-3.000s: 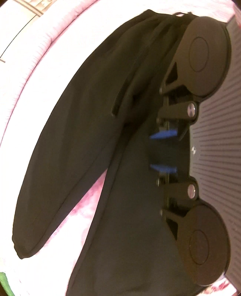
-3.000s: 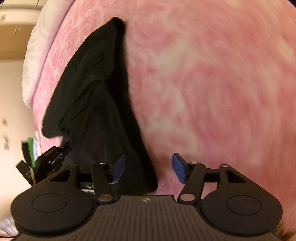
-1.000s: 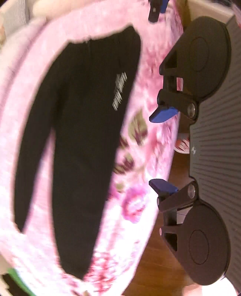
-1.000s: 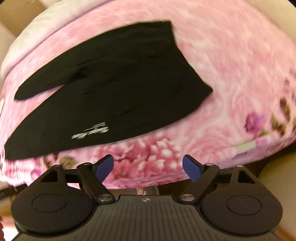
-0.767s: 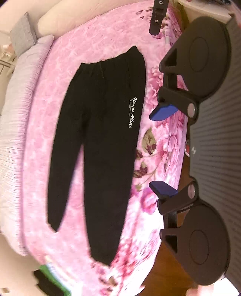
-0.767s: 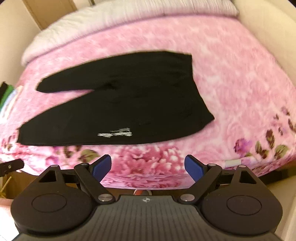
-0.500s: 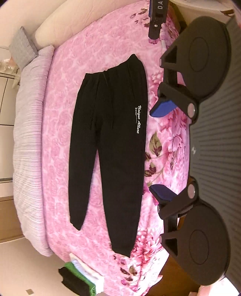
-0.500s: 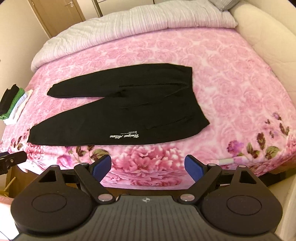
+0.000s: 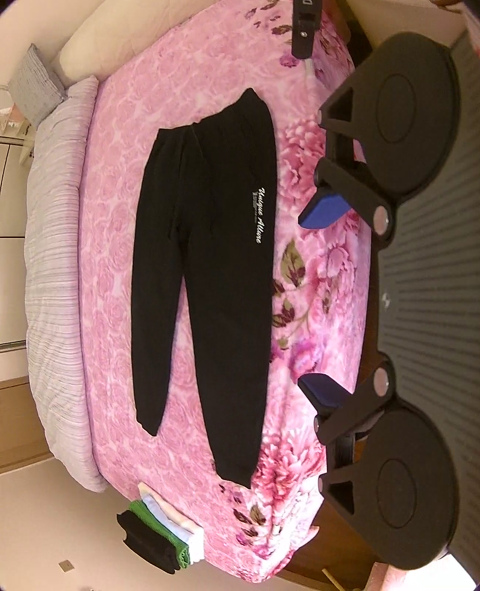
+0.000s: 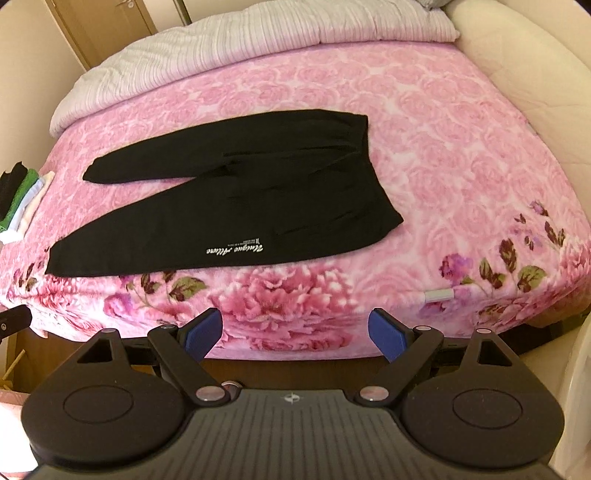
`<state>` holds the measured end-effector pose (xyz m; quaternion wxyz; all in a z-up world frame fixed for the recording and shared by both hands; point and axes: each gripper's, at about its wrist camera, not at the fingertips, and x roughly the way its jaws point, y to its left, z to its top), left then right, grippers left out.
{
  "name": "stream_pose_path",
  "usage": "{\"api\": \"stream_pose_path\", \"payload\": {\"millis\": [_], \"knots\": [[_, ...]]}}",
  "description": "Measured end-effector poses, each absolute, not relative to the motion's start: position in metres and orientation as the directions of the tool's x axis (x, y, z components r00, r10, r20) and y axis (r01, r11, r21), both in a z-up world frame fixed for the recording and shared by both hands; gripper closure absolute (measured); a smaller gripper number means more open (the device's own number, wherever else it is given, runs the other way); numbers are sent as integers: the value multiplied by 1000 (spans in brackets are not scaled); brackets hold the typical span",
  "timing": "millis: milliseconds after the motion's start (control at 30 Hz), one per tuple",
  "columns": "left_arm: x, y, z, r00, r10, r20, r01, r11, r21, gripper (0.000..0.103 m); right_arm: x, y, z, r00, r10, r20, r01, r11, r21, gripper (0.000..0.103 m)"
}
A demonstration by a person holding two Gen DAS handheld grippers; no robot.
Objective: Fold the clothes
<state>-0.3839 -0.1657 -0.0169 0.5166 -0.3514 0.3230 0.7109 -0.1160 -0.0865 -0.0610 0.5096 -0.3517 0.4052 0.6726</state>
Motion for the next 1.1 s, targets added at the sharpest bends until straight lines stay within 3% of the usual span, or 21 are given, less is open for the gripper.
{"api": "stream_pose_path", "payload": {"millis": [667, 1100], "knots": [[-420, -158, -30, -234, 467, -852, -946, -312, 89, 18, -129, -67, -67, -230, 378, -897, -971, -158, 182, 14], [-492, -56, -65, -149, 449, -881, -963, -267, 27, 18, -175, 11, -92, -163, 331, -929, -986, -96, 139, 14]]}}
